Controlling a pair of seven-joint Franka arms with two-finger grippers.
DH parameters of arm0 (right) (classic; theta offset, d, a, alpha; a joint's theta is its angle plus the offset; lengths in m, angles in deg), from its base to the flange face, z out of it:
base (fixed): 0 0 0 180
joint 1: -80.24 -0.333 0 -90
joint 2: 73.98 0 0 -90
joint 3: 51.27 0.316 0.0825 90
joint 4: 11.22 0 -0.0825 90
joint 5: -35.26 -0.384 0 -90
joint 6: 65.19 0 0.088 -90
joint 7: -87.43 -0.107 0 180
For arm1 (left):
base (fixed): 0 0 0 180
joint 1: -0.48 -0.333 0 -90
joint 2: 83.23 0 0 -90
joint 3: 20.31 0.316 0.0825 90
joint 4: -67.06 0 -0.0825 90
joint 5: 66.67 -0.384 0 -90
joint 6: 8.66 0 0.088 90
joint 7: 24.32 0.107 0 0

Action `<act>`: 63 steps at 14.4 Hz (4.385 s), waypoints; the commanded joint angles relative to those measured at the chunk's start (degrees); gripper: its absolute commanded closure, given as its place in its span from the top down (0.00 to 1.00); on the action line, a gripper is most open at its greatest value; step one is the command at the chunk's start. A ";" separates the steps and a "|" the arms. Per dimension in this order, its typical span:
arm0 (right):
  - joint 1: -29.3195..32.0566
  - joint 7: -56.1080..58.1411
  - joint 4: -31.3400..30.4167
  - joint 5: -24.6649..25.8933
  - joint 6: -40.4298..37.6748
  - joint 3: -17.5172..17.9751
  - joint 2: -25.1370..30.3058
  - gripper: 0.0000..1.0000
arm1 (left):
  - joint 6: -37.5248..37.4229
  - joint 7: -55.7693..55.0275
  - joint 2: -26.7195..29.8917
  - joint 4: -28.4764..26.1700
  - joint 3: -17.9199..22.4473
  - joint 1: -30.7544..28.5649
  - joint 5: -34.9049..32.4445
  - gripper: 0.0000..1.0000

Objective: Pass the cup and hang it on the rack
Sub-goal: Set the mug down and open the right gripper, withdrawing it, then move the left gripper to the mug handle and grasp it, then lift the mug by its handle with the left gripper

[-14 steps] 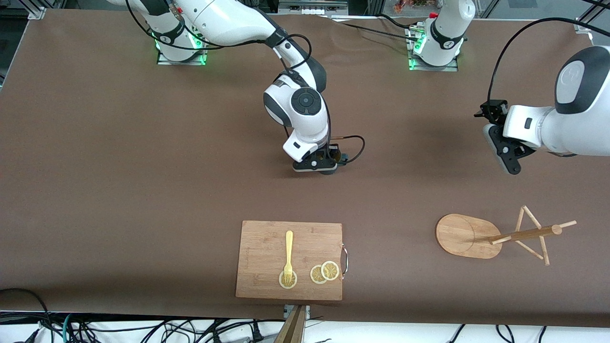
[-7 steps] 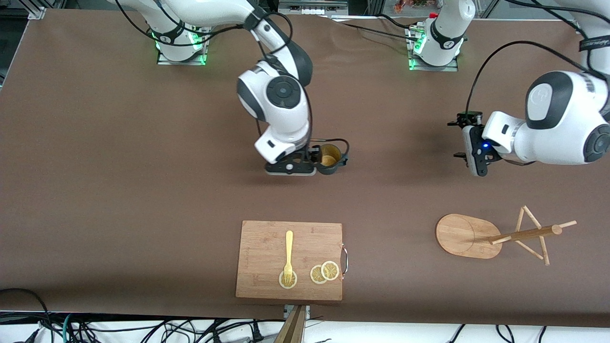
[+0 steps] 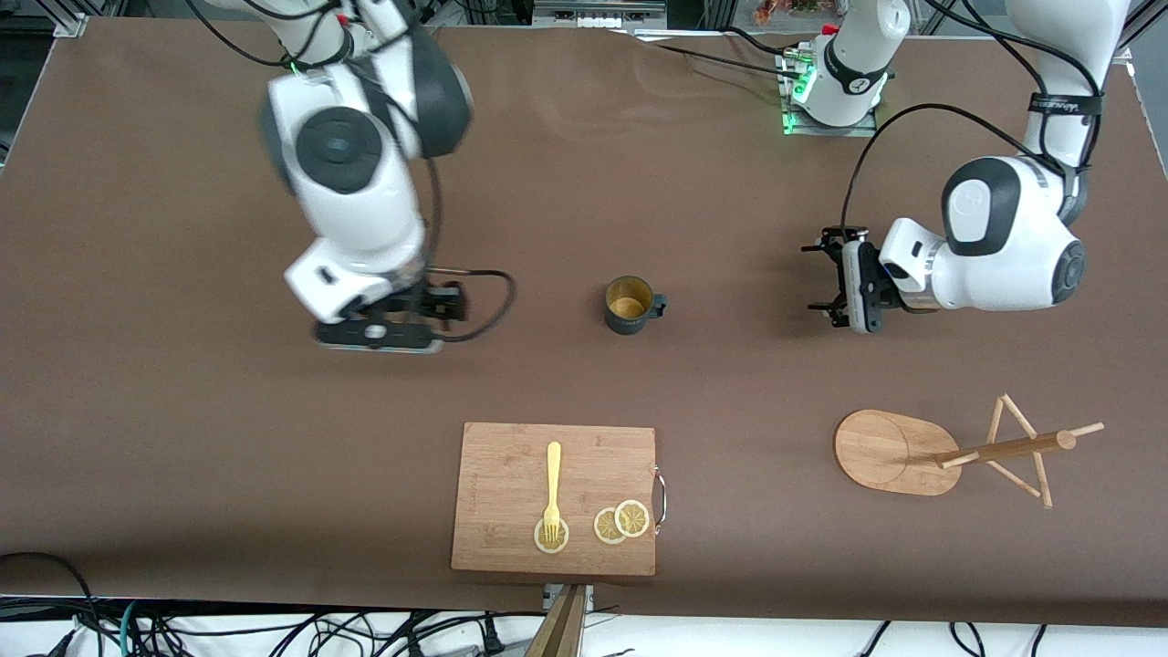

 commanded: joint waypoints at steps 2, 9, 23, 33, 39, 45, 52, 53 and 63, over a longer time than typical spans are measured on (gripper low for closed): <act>1.59 18.32 -1.23 -6.61 -6.92 -10.70 4.13 1.00 | 8.63 8.75 1.66 -7.36 -0.14 2.24 8.53 1.00; 13.86 34.29 -2.45 -8.75 -11.67 -12.35 9.14 1.00 | 13.75 38.71 -2.37 -15.11 -0.93 2.24 34.64 1.00; 44.04 33.15 -18.45 -2.24 -5.88 18.00 23.48 1.00 | 13.84 75.82 -17.40 -13.10 -5.15 6.81 70.08 1.00; 46.77 28.31 -21.95 -1.19 -7.74 23.98 28.64 1.00 | 15.42 81.01 -24.08 -6.50 -5.94 11.46 77.80 1.00; 46.69 28.75 -24.00 -1.28 -5.26 23.98 28.31 1.00 | 15.51 82.86 -24.44 -6.41 -5.94 12.79 79.84 0.98; 46.77 29.02 -23.20 -1.54 -4.38 23.72 26.73 1.00 | 15.42 82.86 -24.44 -6.41 -5.42 12.61 79.75 0.00; 47.04 29.02 -22.50 -1.80 -4.12 22.93 26.73 1.00 | 14.72 63.06 -19.80 -8.86 -4.27 9.02 78.96 0.00; 47.04 28.93 -21.54 -1.54 -4.47 22.93 26.73 1.00 | 14.54 57.34 -17.69 -9.83 -4.27 7.79 78.00 0.00; 47.12 29.10 -20.12 -1.89 -6.31 20.55 26.81 1.00 | -6.16 -3.84 -5.55 -9.49 -4.10 -12.59 53.92 0.00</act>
